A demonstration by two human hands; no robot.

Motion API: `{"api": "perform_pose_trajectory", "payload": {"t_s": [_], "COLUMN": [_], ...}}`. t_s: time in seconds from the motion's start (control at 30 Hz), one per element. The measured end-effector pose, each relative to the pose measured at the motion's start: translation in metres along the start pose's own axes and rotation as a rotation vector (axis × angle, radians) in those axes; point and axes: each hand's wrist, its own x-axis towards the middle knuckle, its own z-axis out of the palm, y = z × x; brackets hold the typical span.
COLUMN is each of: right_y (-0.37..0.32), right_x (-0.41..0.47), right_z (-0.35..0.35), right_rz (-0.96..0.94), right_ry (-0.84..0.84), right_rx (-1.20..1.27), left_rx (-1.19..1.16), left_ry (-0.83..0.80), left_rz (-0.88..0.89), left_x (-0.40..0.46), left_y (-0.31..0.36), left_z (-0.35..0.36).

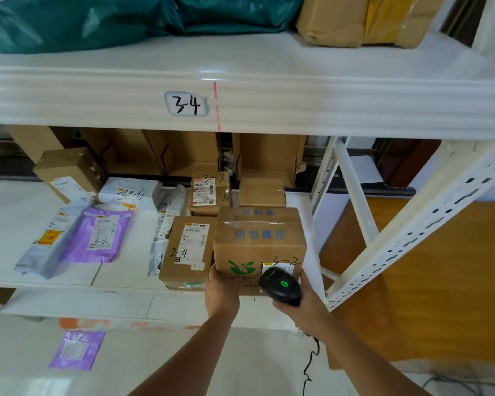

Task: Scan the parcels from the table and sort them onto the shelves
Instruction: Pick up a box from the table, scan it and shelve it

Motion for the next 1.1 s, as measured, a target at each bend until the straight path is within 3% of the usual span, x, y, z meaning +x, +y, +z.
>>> {"api": "perform_pose_trajectory", "payload": {"t_s": [0.3,0.77,1.1], "right_y": [0.008,0.011,0.021], "right_x": [0.017,0.062,0.011], "right_z": [0.008,0.0,-0.018], "right_rz": [-0.023,0.088,0.147], "right_ry": [0.002,-0.055,0.01], "right_rx": [-0.062,-0.11,-0.085], "left_rx": [-0.15,-0.419,-0.407], "left_ry": [-0.127,-0.173,-0.167], "left_rz": [-0.122,-0.271,-0.284], "left_x": [0.013,0.046,0.016], "left_y": [0.013,0.039,0.036], "left_z": [-0.001,0.014,-0.007]}}
